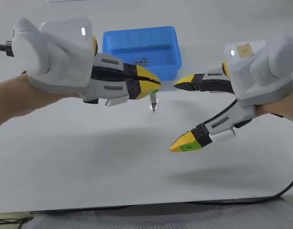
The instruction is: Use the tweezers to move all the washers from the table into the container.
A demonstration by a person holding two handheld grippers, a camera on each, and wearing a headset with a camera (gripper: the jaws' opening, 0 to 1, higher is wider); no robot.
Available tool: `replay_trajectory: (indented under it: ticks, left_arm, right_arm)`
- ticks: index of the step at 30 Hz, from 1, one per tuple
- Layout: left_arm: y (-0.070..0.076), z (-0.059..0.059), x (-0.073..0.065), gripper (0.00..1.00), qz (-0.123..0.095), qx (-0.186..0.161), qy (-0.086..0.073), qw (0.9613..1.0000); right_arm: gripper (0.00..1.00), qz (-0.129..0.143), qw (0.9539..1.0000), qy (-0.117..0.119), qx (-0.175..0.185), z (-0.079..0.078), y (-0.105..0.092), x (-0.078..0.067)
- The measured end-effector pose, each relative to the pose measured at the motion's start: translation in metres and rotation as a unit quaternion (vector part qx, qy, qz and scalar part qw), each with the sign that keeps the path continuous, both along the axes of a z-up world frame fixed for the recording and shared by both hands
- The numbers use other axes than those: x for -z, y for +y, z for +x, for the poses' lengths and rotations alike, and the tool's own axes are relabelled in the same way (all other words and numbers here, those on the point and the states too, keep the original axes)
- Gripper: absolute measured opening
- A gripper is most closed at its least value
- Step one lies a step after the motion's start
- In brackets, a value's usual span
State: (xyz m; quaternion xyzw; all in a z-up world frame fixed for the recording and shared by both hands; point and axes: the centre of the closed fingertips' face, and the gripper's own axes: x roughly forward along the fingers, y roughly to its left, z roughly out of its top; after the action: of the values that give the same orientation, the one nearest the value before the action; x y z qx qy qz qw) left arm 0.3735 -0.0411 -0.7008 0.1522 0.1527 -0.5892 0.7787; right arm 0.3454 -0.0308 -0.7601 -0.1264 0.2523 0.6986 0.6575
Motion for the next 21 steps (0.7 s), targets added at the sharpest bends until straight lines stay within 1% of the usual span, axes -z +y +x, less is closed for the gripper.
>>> replay_trajectory:
  ticks: [2, 3, 4, 5, 7, 10, 11, 13, 14, 15, 17, 18, 21]
  left_arm:
    - [0.0, -0.002, 0.0, 0.04, 0.001, 0.004, 0.002, 1.0]
    - [-0.001, -0.003, 0.0, 0.04, 0.001, 0.005, 0.005, 1.0]
    - [-0.001, -0.004, 0.0, 0.04, 0.001, 0.006, 0.006, 1.0]
    - [-0.001, -0.004, 0.001, 0.04, 0.001, 0.007, 0.006, 1.0]
    - [0.0, -0.004, 0.001, 0.05, 0.003, 0.006, 0.006, 1.0]
    - [0.0, -0.003, 0.001, 0.05, 0.002, 0.005, 0.009, 0.9999]
    - [0.0, -0.002, 0.001, 0.05, 0.001, 0.002, 0.01, 0.9999]
    - [0.0, -0.002, 0.001, 0.05, 0.0, 0.002, 0.012, 0.9999]
    - [-0.001, -0.002, 0.001, 0.05, 0.0, 0.001, 0.012, 0.9999]
    - [-0.001, -0.002, 0.001, 0.05, 0.0, 0.002, 0.013, 0.9999]
    - [-0.001, -0.002, 0.001, 0.05, 0.001, 0.003, 0.014, 0.9999]
    - [-0.001, -0.001, 0.001, 0.05, 0.001, 0.003, 0.015, 0.9999]
    - [-0.001, -0.002, 0.001, 0.05, 0.002, 0.004, 0.017, 0.9999]
  right_arm:
    - [0.82, 0.004, 1.0, -0.005, -0.003, 0.005, 0.005, 0.0]
    - [0.76, 0.005, 1.0, -0.002, -0.004, 0.007, 0.006, 0.0]
    - [0.72, 0.007, 0.9999, 0.007, -0.007, 0.007, 0.007, 0.0]
    - [0.68, 0.008, 0.9999, 0.01, -0.009, 0.008, 0.009, 0.0]
    - [0.6, 0.004, 0.9999, 0.001, -0.016, 0.01, 0.011, 0.001]
    - [0.49, 0.005, 0.9998, -0.004, -0.019, 0.014, 0.016, 0.001]
    - [0.46, 0.012, 0.9997, -0.001, -0.02, 0.015, 0.019, 0.0]
    - [0.37, 0.007, 0.9996, 0.008, -0.027, 0.013, 0.022, 0.003]
    - [0.34, 0.003, 0.9994, 0.002, -0.033, 0.013, 0.022, 0.004]
    - [0.31, -0.003, 0.9994, -0.007, -0.035, 0.014, 0.022, 0.007]
    - [0.31, -0.01, 0.9991, -0.013, -0.038, 0.015, 0.022, 0.009]
    - [0.3, -0.01, 0.9991, -0.012, -0.04, 0.015, 0.023, 0.01]
    - [0.26, -0.013, 0.9985, -0.018, -0.05, 0.014, 0.024, 0.011]
